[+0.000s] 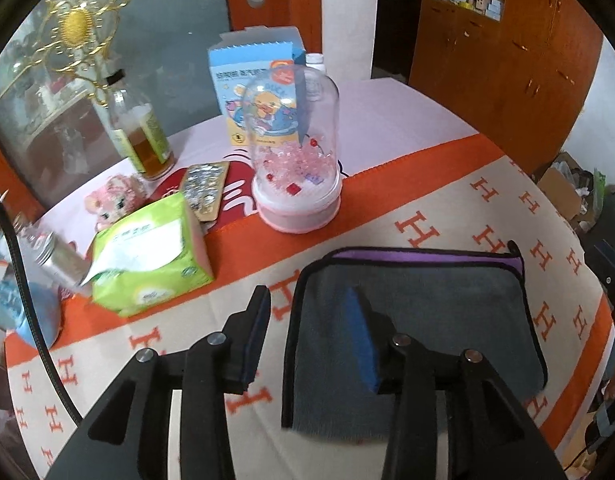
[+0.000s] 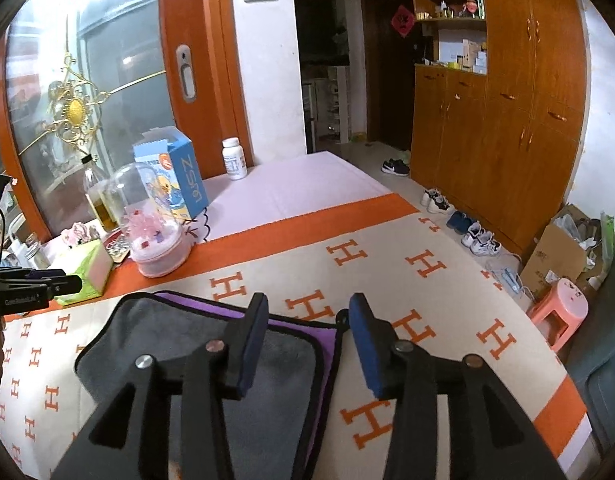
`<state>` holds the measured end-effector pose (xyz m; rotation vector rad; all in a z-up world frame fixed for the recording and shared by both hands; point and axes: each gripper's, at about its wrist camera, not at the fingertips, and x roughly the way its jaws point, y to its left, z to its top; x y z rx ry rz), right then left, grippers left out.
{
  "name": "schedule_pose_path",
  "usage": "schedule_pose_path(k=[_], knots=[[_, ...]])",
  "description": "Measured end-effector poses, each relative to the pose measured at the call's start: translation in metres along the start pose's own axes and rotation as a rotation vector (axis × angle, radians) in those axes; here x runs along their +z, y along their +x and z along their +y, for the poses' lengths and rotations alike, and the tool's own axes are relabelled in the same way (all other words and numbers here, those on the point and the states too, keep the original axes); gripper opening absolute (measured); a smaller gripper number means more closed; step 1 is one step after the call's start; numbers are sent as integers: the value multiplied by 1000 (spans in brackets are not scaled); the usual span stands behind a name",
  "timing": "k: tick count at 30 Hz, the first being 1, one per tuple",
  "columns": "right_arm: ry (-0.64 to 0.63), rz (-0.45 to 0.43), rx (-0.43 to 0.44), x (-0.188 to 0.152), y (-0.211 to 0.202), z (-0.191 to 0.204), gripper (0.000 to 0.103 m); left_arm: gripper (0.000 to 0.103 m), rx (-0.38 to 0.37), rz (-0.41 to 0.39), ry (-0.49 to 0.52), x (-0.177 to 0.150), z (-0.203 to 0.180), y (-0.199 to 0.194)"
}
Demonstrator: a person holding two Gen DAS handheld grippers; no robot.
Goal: Fold towel
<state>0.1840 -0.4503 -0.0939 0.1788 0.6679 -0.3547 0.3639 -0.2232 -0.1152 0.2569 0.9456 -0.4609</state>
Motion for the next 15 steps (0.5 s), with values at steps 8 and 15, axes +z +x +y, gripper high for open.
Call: schedule_pose_path(k=[8, 15], knots=[[17, -29, 31, -17, -59, 20, 66, 51, 37, -17, -35, -47, 13, -68], [22, -24, 49, -39, -109, 46, 74, 66, 52, -33, -62, -107, 28, -136]])
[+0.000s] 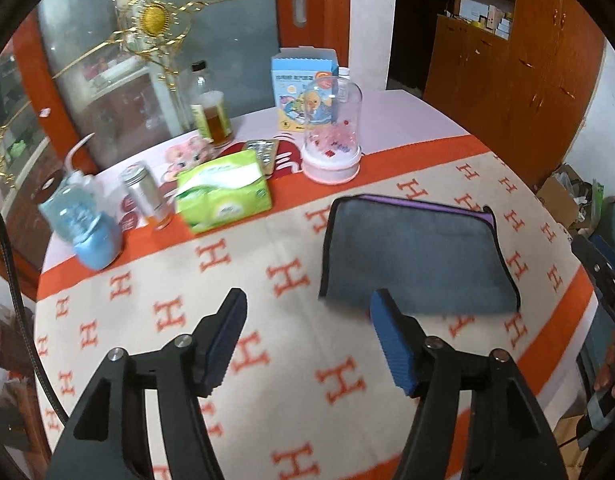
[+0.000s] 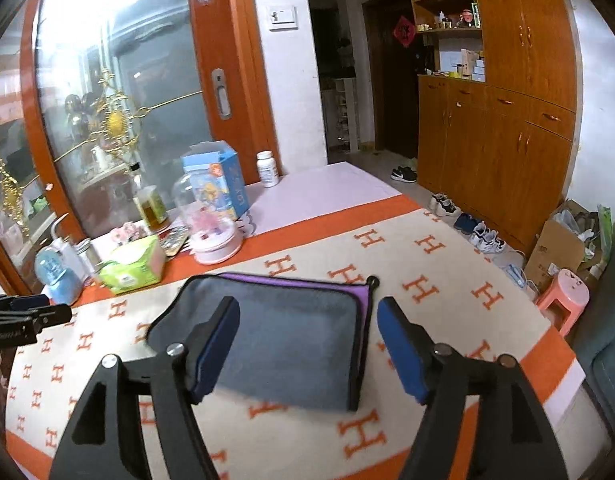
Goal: Fold towel
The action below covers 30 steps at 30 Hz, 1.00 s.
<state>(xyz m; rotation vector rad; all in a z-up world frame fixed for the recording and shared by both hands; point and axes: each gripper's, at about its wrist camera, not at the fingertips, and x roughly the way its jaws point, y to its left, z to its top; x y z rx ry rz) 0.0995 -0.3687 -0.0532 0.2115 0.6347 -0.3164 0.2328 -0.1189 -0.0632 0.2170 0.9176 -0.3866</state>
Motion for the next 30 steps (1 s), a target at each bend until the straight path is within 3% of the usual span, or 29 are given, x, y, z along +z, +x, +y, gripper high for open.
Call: schedule_pose_path(k=[6, 14, 19, 30], knots=[[-32, 2, 51, -27, -46, 34, 82, 67, 11, -7, -13, -56, 22, -56], [-69, 63, 152, -64, -88, 78, 85, 69, 49, -20, -69, -126, 53, -115], [-107, 121, 202, -78, -107, 100, 94, 69, 81, 12, -100, -158, 68, -136], [-181, 249, 255, -95, -133, 123, 95, 72, 91, 119, -259, -203, 86, -151]])
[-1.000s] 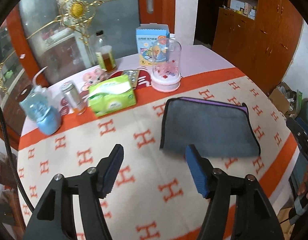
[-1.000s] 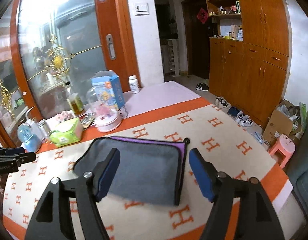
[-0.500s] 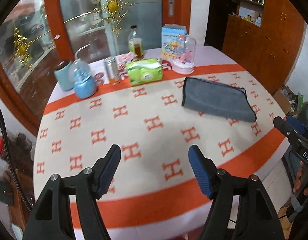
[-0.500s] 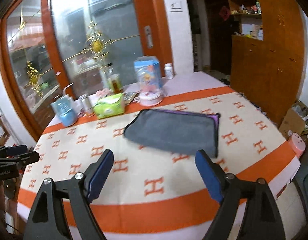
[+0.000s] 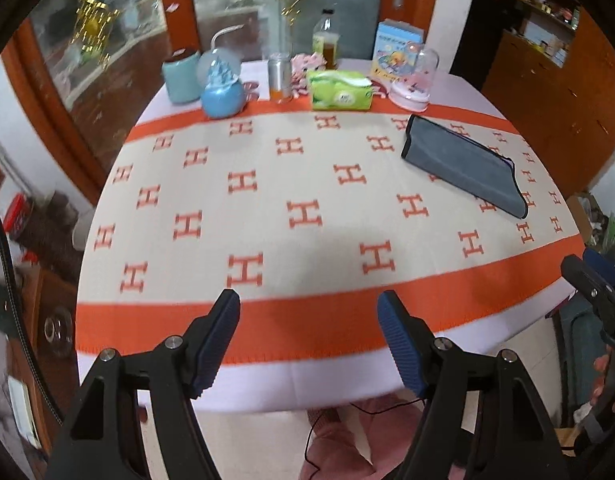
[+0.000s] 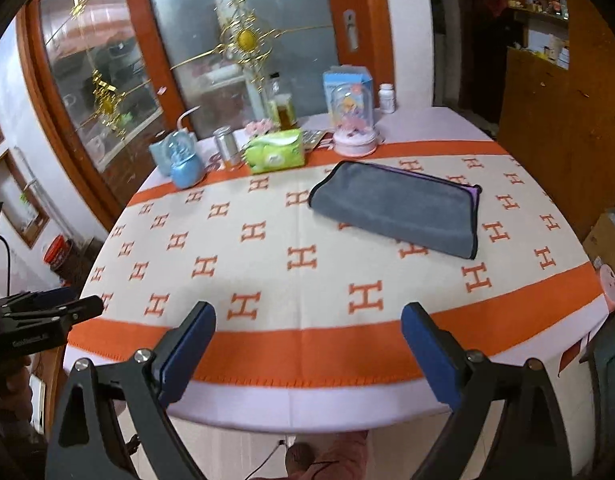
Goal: Fold towel
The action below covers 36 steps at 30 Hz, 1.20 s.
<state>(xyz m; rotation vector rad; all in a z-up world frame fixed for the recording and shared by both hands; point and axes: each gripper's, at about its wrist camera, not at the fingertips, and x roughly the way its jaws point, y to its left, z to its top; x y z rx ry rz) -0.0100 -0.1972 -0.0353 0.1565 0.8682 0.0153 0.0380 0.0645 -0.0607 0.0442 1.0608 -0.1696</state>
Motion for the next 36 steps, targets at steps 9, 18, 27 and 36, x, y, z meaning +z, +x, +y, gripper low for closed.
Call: schedule_pose_path(k=[9, 18, 27, 36], knots=[[-70, 27, 56, 1, -5, -3, 99, 78, 17, 31, -77, -12, -17, -4], [-125, 90, 96, 5, -10, -21, 100, 79, 37, -8, -123, -8, -61, -21], [-126, 119, 128, 19, -25, -34, 100, 89, 54, -94, -119, -2, -92, -47], [-54, 61, 101, 25, -38, -35, 100, 100, 92, -192, -152, 7, -92, -62]])
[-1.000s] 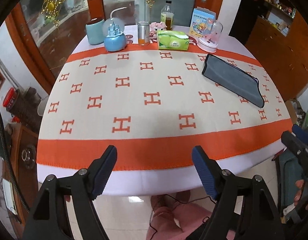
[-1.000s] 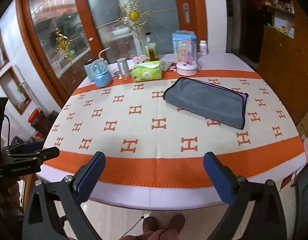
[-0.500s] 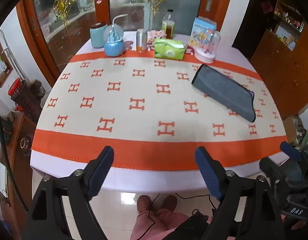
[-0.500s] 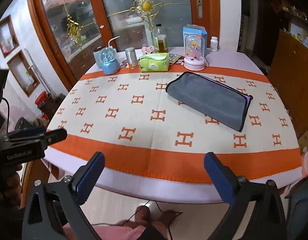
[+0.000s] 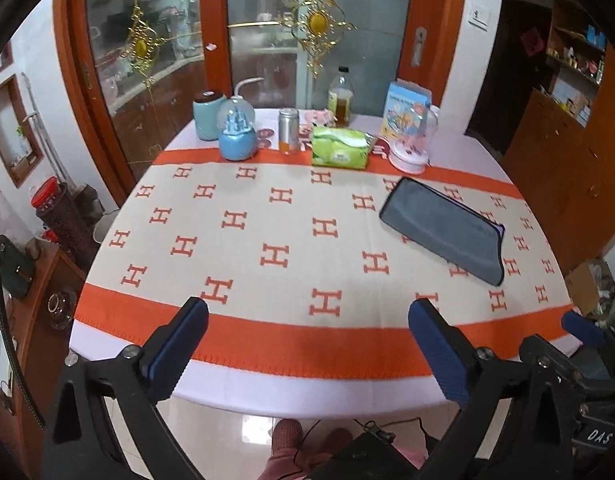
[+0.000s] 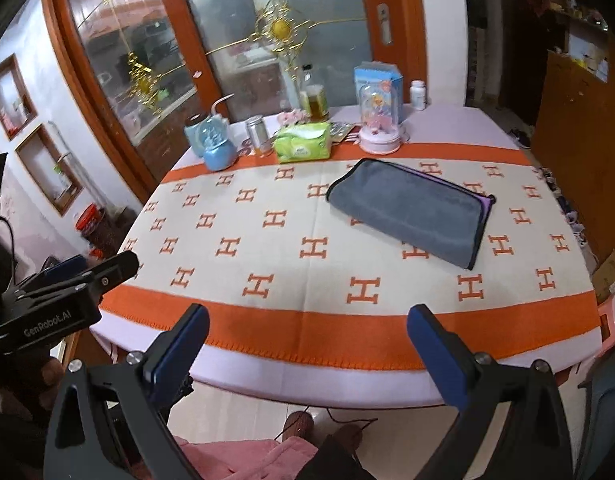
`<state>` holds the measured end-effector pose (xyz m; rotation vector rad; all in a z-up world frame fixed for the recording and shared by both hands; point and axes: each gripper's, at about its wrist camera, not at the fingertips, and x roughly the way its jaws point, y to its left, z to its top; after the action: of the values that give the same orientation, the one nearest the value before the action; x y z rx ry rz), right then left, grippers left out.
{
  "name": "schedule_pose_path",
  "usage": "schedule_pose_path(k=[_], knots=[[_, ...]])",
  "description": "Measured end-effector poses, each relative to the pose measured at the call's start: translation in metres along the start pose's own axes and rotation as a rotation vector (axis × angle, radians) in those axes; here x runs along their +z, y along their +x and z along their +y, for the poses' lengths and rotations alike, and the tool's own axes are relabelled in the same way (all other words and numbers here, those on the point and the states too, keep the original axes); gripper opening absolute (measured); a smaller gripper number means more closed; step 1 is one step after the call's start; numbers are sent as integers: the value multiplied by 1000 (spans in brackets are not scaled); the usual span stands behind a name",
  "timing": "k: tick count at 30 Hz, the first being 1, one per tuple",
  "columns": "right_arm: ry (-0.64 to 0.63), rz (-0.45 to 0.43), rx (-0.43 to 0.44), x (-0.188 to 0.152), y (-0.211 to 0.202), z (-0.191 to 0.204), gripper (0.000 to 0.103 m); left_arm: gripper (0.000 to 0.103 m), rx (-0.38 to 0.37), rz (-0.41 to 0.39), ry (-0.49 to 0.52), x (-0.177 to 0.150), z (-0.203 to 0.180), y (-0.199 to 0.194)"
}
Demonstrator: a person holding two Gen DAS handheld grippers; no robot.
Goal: Fold towel
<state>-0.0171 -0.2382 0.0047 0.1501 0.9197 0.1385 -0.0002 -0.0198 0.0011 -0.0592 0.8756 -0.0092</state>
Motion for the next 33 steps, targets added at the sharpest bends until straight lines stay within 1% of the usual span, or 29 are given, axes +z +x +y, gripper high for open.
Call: schedule_pose_path(k=[1, 4, 8, 13, 15, 21, 33], knots=[[11, -13, -3, -1, -2, 0, 103, 100, 2, -11, -1, 0, 0, -2], [34, -43, -23, -4, -5, 2, 103, 102, 26, -39, 13, -3, -2, -5], [38, -52, -34, -7, -5, 6, 103, 102, 53, -67, 20, -7, -1, -10], [20, -57, -20, -10, -3, 13, 103, 102, 75, -90, 44, -11, -3, -14], [24, -49, -15, -9, 0, 13, 103, 102, 105, -106, 53, -11, -4, -16], [13, -40, -15, -9, 3, 18, 103, 102, 114, -106, 60, -10, -3, -15], [0, -33, -24, -5, 7, 22, 103, 102, 104, -119, 56, -7, 1, -13]])
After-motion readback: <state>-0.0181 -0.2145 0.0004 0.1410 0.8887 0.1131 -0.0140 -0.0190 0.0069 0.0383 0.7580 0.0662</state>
